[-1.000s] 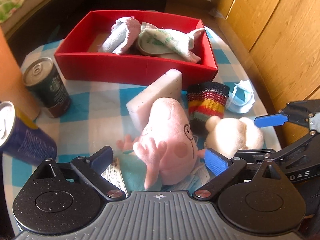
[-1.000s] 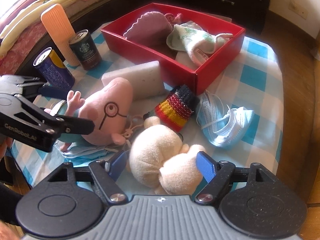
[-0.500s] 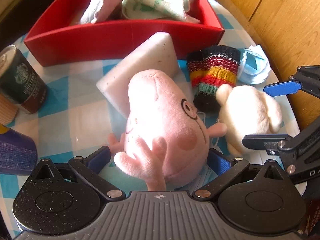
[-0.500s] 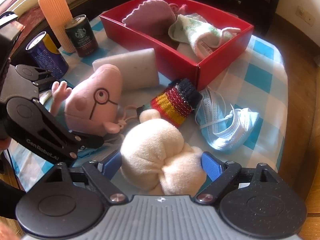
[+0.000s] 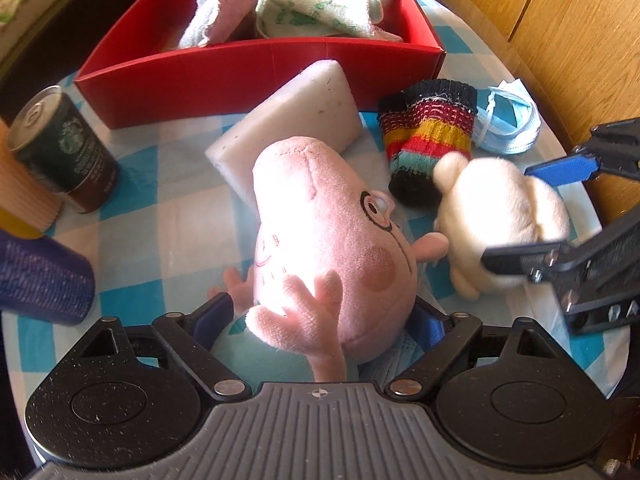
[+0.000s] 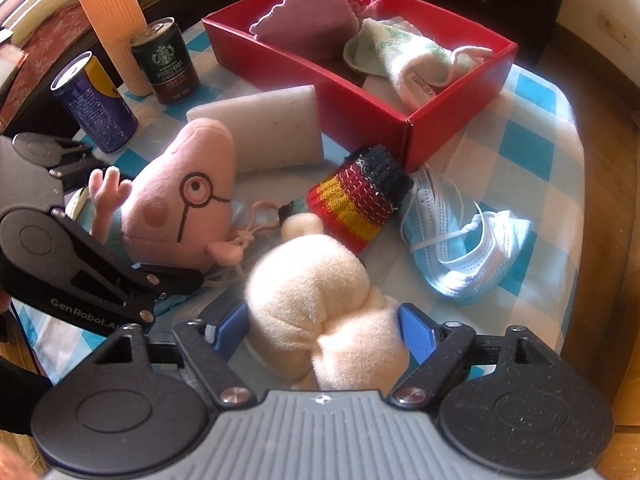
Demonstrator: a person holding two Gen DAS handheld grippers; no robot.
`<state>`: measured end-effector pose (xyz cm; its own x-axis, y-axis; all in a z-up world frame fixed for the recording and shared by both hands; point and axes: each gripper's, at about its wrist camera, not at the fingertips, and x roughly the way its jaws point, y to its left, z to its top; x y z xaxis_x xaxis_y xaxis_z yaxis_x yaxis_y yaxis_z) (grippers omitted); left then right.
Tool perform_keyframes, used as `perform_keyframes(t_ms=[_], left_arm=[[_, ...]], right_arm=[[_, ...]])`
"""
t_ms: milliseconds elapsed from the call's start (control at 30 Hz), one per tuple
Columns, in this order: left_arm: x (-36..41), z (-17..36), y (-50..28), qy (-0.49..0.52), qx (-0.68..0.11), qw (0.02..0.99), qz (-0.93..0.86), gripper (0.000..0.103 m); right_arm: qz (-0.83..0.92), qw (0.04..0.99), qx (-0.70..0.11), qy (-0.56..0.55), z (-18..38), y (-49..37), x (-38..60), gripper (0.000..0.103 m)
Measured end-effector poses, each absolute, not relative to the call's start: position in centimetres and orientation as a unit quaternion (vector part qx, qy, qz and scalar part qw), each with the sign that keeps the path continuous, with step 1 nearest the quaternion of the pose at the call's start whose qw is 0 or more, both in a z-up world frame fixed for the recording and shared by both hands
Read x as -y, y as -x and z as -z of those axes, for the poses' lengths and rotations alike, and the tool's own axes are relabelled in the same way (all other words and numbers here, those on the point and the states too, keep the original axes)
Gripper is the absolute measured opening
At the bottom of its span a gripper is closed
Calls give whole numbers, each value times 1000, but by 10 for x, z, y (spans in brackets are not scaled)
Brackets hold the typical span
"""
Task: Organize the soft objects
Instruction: 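Lift the pink pig plush with the left gripper while the right gripper lifts the cream bear toward the box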
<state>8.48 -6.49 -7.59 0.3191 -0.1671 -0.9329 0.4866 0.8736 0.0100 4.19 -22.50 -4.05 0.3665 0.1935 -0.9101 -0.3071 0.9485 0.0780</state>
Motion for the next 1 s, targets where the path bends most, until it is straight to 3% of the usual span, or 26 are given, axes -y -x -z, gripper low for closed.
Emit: perform_keyframes(t_ms=[167,233,267,333,367,533,633,700,733,1000], left_arm=[[55,62,-79,-134,-538,810,193,73],[50,54,-78,-117,-534,815,192,73],[48,51,-78,-111,-532,817,192,73],[46,45,-79,-101,-529,821,190,73],[45,43,-79,-96,-528,822,189,73],[45,50,-81,-101,-537,815,192,74],[53,58,-89,-115,-541,810,197,80],[56,61,-93,-119,-545,805,203,82],[56,63,-94,-118,-548,804,199,83],[48,77,-95,-121,-565,795,185,86]], right_arm=[[-148,833,-533,9,30,-41,236,46],[-149,835,-530,-8,26,-41,240,43],[-149,835,-529,-15,24,-41,242,38],[-147,836,-528,-24,22,-41,244,17],[-148,835,-528,-31,21,-42,245,13],[-145,833,-534,-26,28,-41,243,14],[-141,834,-533,-16,28,-45,240,24],[-145,832,-535,-2,31,-47,236,39],[-148,831,-536,-1,33,-48,234,41],[-181,807,-558,-64,45,-54,237,42]])
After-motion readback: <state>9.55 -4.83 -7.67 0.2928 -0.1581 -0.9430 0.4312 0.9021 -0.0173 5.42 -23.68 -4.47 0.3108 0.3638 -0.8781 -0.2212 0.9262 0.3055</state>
